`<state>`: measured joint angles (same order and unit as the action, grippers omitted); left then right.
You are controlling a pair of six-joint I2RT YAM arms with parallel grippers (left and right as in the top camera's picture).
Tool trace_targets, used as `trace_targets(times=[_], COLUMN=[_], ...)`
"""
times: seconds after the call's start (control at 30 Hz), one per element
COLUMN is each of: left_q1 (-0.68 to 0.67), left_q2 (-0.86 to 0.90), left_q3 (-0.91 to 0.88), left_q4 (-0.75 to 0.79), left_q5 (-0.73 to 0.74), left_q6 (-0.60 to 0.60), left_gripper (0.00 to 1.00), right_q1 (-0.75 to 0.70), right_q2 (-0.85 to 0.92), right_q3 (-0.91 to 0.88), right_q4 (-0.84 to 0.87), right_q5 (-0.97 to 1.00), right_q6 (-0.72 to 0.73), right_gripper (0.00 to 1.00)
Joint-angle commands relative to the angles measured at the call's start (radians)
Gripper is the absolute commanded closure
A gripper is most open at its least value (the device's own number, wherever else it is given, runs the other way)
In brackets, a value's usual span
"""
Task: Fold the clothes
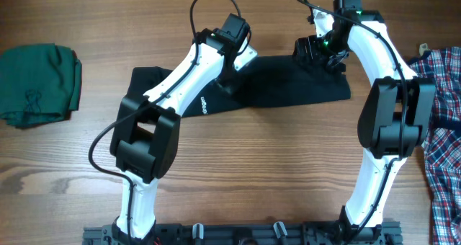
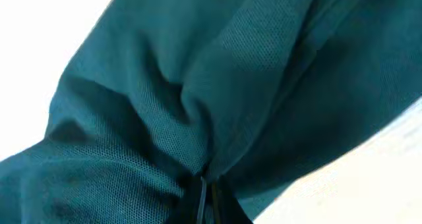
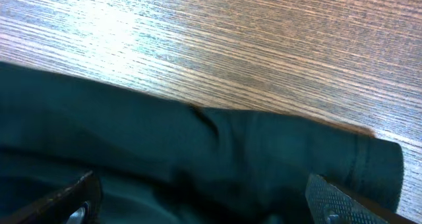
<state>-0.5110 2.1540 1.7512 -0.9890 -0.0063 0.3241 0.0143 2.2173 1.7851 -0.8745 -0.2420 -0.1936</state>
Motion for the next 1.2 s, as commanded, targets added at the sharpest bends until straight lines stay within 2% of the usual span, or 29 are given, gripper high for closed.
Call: trace_targets(times=[0.0, 0.07, 0.17, 0.2, 0.23, 0.3, 0.33, 0.37, 0.4, 0.47, 0.57, 0.67, 0.77, 0.97, 1.03, 1.17], left_q1=[-0.011, -0.016, -0.022, -0.029, -0.036, -0.051, -0.058, -0.063, -0.063, -0.049, 0.014, 0.109, 0.152, 0.141, 0.141, 0.141], left_q2=[-0.03, -0.03, -0.03, -0.03, -0.03, -0.03, -0.03, -0.033, -0.042, -0.065, -0.106, -0.062, 0.006, 0.051, 0.051, 0.051], left_q3=[-0.01, -0.01, -0.011, -0.013, -0.015, -0.018, -0.018, -0.013, 0.009, 0.069, 0.105, 0.097, 0.094, 0.09, 0.061, -0.072], left_q4=[-0.023, -0.018, -0.015, -0.016, -0.015, -0.018, -0.019, -0.005, 0.006, 0.035, 0.15, 0.156, 0.132, -0.105, -0.108, -0.01], left_q5=[0.09, 0.185, 0.227, 0.227, 0.227, 0.228, 0.234, 0.234, 0.227, 0.195, 0.093, 0.038, 0.039, 0.039, 0.039, 0.042], left_q6=[0.005, 0.005, 0.005, 0.005, 0.005, 0.005, 0.005, 0.005, -0.022, -0.093, -0.233, -0.446, -0.561, -0.602, -0.602, -0.649], left_gripper=[0.96, 0.94, 0.89, 0.83, 0.73, 0.64, 0.63, 0.72, 0.75, 0.75, 0.68, 0.73, 0.75, 0.75, 0.74, 0.71], right_q1=[-0.001, -0.001, -0.001, -0.001, -0.001, -0.001, -0.001, -0.001, -0.001, -0.001, -0.001, -0.001, -0.001, -0.001, -0.001, -0.001], right_q2=[-0.033, -0.033, -0.033, -0.033, -0.033, -0.033, -0.033, -0.033, -0.033, -0.033, -0.033, -0.033, -0.033, -0.033, -0.033, -0.033], right_q3=[0.006, 0.006, 0.006, 0.006, 0.006, 0.006, 0.006, 0.006, 0.006, 0.006, 0.006, 0.006, 0.006, 0.006, 0.006, 0.006], right_q4=[0.003, 0.002, 0.002, 0.002, 0.001, 0.002, 0.002, 0.001, 0.001, 0.002, 0.0, 0.004, 0.003, -0.001, -0.001, -0.002], right_q5=[0.01, 0.009, 0.01, 0.01, 0.01, 0.01, 0.01, 0.01, 0.01, 0.01, 0.01, 0.01, 0.009, 0.01, 0.009, 0.009], right_q6=[0.012, 0.013, 0.012, 0.012, 0.013, 0.013, 0.013, 0.012, 0.012, 0.013, 0.013, 0.013, 0.013, 0.011, 0.01, 0.01], right_gripper=[0.0, 0.0, 0.0, 0.0, 0.0, 0.0, 0.0, 0.0, 0.0, 0.0, 0.0, 0.0, 0.0, 0.0, 0.0, 0.0])
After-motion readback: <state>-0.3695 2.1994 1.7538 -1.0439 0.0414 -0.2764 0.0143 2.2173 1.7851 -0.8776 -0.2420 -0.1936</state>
